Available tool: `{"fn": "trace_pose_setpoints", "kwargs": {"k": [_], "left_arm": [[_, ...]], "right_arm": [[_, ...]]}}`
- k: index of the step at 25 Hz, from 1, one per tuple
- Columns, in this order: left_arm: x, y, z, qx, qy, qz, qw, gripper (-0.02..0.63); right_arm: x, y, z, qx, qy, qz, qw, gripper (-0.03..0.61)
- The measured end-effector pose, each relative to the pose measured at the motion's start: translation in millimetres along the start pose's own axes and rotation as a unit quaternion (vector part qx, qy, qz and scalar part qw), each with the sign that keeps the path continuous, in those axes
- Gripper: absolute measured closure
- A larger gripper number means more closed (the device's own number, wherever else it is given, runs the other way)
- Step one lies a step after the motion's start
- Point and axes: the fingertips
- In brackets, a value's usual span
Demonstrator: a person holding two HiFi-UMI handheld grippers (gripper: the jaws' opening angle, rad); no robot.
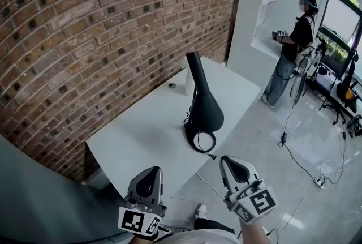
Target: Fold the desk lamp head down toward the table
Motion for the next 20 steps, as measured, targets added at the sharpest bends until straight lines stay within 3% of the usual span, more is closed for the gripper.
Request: {"fn": "trace_pose_setpoints", "kwargs": {"k": [20], "left_arm": [[6, 2, 16, 0.002, 0.006, 0.003, 1.0000, 0.606]], "right_arm": [[-24, 16, 20, -0.024, -0.011, 0.003, 1.000, 0.561]]}}
Point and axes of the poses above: the fingertips, and each gripper's own axes: x forward along the fingers, z to its right, y out of its top, and after that the axes turned 9 degrees about z, right-handed
